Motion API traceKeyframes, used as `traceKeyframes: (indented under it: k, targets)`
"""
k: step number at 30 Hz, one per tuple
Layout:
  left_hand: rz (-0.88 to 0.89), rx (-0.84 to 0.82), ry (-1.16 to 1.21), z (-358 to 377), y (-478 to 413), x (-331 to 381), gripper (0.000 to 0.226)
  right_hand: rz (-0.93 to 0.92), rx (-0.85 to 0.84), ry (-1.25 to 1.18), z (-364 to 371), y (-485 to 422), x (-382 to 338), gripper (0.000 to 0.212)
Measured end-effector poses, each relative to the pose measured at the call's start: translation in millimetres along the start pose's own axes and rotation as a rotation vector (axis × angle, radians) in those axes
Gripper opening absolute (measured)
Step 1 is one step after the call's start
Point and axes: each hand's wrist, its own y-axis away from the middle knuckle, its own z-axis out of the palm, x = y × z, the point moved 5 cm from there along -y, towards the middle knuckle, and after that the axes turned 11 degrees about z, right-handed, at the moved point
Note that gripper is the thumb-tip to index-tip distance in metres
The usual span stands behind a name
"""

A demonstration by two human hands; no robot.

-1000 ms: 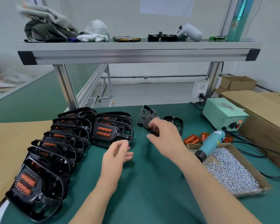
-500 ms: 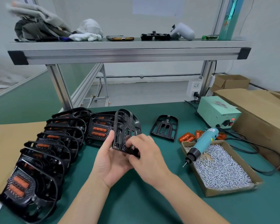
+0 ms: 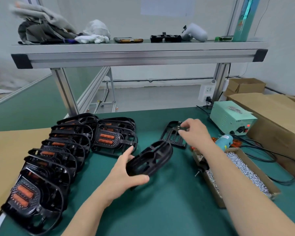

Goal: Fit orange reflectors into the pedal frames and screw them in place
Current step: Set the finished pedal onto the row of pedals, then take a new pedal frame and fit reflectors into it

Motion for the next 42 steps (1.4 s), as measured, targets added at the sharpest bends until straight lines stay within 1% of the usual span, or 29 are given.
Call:
traceKeyframes:
  k: [2,4,5,7,10,15,19,22,24,26,30,32,35,37,40,42]
  targets:
    - [0.020,-0.067,-0.166,3.4,3.9,-2.7,0.118,0.115,-0.003,0.138,-1.8,-20.2,19.6,0.035]
    - [0.054,-0.113,-0.286,7.5,6.4,-1.3,0.123,0.200,-0.017,0.339,-0.4,-32.0,34.1,0.040]
    - [0.072,-0.130,-0.331,9.1,7.2,0.4,0.124,0.227,-0.029,0.433,1.1,-35.6,39.3,0.040]
    - [0.101,-0.170,-0.408,11.4,7.9,2.8,0.125,0.261,-0.068,0.548,4.9,-40.0,47.0,0.035]
    - [0.110,-0.208,-0.465,11.6,9.6,2.5,0.125,0.298,-0.128,0.603,8.9,-43.2,53.5,0.032]
    - [0.109,-0.260,-0.495,12.4,13.7,-0.2,0.125,0.294,-0.126,0.592,11.5,-46.0,52.9,0.034]
    - [0.105,-0.292,-0.500,14.0,16.7,-1.8,0.125,0.257,-0.093,0.413,10.8,-45.8,52.3,0.012]
    - [0.103,-0.311,-0.528,15.6,16.3,-1.7,0.129,0.242,-0.018,0.260,-1.4,-43.3,48.5,0.016]
    - [0.109,-0.262,-0.524,15.4,13.8,1.7,0.128,0.200,0.008,0.132,-10.4,-38.7,41.2,0.011]
    - [0.158,-0.143,-0.535,14.2,8.9,10.9,0.117,0.153,0.000,-0.033,-14.3,-29.5,31.6,0.010]
    - [0.304,0.181,-0.539,11.8,0.0,37.0,0.067,0.104,-0.143,-0.445,-6.1,4.7,8.9,0.014]
    - [0.364,0.284,-0.534,13.8,-2.4,48.7,0.053,0.060,-0.207,-0.550,0.0,24.0,-2.8,0.014]
    - [0.425,0.361,-0.565,18.0,-5.1,63.5,0.046,0.000,-0.300,-0.641,8.7,51.5,-19.7,0.014]
    - [0.441,0.385,-0.610,19.2,-7.2,69.9,0.049,-0.026,-0.357,-0.665,14.1,66.9,-28.3,0.014]
    - [0.412,0.407,-0.654,17.5,-8.2,72.0,0.057,-0.044,-0.420,-0.687,19.8,85.0,-34.4,0.014]
    - [0.387,0.407,-0.649,16.1,-6.5,70.8,0.057,-0.043,-0.446,-0.704,21.8,93.1,-34.8,0.015]
